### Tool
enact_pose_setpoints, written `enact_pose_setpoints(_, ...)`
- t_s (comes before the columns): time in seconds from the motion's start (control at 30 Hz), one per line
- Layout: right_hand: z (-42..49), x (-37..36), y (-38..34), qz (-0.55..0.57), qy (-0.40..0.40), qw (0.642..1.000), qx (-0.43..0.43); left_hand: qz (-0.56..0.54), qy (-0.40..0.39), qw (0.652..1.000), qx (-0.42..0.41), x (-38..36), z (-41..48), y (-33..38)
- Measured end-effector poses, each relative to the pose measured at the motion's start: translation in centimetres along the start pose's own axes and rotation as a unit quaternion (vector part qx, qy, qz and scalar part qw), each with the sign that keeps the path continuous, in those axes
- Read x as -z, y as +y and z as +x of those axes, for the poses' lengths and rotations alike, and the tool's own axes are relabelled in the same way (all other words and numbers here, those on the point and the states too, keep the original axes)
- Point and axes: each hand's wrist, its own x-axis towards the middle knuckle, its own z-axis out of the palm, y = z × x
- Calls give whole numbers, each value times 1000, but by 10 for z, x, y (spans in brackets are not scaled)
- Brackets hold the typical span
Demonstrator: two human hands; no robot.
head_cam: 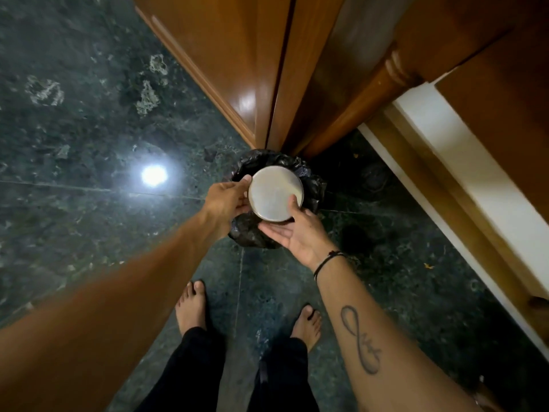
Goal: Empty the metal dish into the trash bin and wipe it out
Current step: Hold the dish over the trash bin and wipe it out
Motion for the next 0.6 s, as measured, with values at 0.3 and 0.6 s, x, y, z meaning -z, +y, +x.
enact_pose_setpoints(0.3, -14, -5, 8, -168, 47, 983, 52, -119, 74, 984, 110, -32, -1, 12)
enact_pose_setpoints(0.6, -44, 3, 6, -683, 149, 445, 560, -106, 37, 989, 96, -32, 4, 17)
